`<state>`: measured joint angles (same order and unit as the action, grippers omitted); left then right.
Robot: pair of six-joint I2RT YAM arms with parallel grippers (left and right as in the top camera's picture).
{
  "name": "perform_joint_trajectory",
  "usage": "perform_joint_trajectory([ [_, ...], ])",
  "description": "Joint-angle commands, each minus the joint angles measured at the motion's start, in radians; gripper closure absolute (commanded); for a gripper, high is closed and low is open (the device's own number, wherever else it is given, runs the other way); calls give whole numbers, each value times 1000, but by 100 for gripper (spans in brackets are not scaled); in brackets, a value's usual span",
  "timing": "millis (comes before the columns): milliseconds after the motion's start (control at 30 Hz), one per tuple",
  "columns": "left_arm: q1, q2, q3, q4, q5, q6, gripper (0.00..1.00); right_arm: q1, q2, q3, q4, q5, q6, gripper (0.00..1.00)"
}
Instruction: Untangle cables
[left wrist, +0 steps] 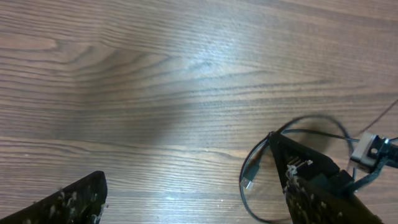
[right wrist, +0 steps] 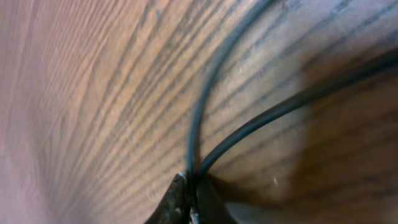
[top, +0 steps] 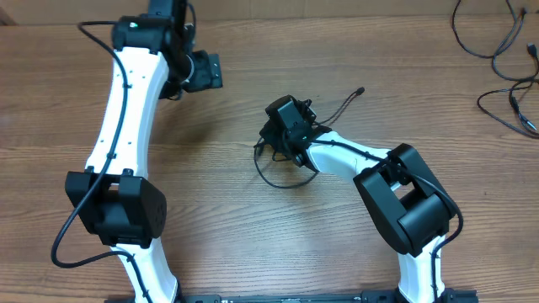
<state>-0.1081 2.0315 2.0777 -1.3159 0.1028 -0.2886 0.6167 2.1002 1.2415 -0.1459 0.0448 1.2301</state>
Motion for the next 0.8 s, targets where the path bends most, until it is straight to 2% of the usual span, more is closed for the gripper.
perform_joint_trajectory([
  [0, -2, 6, 31, -13, 29, -6, 8, 3, 125, -44, -39, 23, -14, 96],
  [133, -5, 6, 31, -30, 28, -3, 7, 0, 101, -30, -35, -22, -128, 96],
  [300, -6, 6, 31, -45, 21, 22, 6, -31, -78, 21, -105, 17, -354, 96],
  [533, -5, 7, 31, -41, 21, 23, 6, -122, -399, 116, -398, 107, -576, 96],
  [767, -22, 7, 31, -40, 26, 19, 6, -274, -596, 149, -709, 177, -642, 96],
])
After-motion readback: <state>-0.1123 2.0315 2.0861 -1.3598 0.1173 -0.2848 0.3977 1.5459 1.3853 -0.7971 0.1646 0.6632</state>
